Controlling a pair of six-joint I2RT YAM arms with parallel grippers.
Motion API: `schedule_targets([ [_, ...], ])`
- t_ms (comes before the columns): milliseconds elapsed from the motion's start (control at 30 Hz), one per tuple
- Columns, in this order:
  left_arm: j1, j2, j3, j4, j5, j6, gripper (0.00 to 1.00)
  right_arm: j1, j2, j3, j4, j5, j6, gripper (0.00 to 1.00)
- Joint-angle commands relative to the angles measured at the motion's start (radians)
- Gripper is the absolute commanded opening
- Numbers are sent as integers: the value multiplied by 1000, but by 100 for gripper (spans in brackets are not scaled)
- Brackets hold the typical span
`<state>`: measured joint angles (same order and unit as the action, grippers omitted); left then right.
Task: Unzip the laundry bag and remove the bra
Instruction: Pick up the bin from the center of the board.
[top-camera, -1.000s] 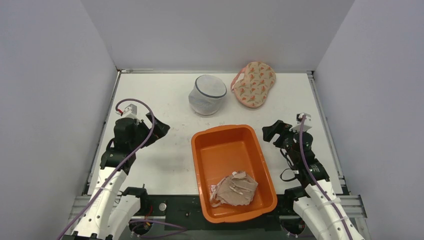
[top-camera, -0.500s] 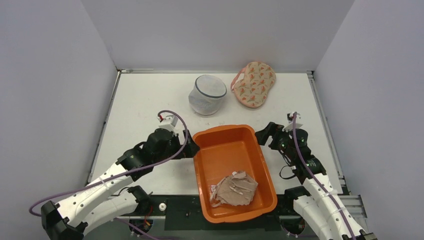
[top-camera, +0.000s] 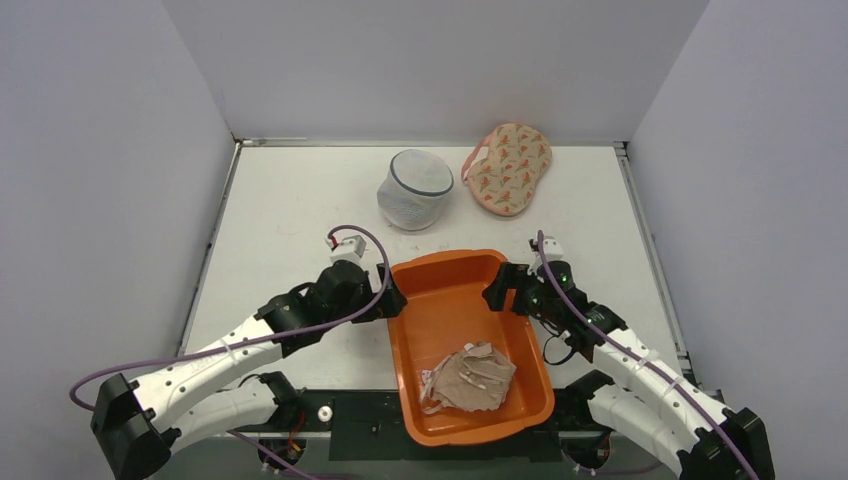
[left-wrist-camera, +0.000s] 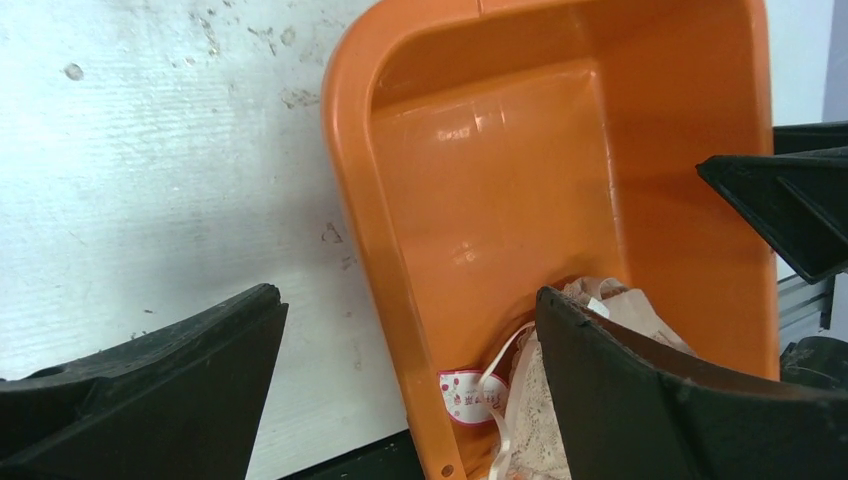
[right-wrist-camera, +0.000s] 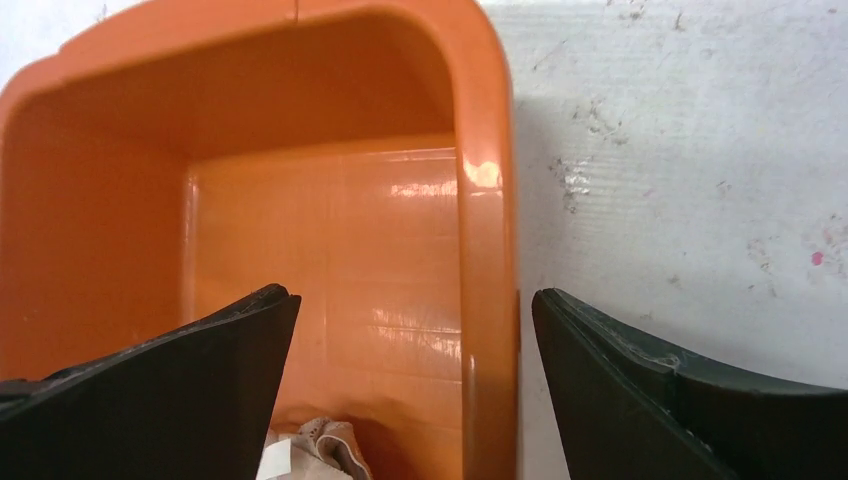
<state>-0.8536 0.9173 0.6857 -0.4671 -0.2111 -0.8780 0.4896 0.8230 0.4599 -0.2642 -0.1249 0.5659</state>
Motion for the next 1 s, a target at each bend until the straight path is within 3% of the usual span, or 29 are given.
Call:
schedule_targets([
  [0,-42,42,9,50,6,-26,95,59,15,30,-13,147,33,90],
  [100,-59,64,-12,59,11,-43,94,70,19,25,-20,176,38,85],
  [400,-63,65,-63,105,34,-56,68,78,26,20,-17,165,49,52],
  [533,-65,80,-70,132,55,-57,63,88,39,21,-8,159,54,45],
  [733,-103,125,-59,143,52,-53,65,106,50,20,-2,167,66,48],
  [833,-112,134,-60,133,41,-58,52,110,48,22,-10,175,69,54],
  [967,-114,128,-67,129,37,-63,31,112,24,20,-19,178,75,73],
])
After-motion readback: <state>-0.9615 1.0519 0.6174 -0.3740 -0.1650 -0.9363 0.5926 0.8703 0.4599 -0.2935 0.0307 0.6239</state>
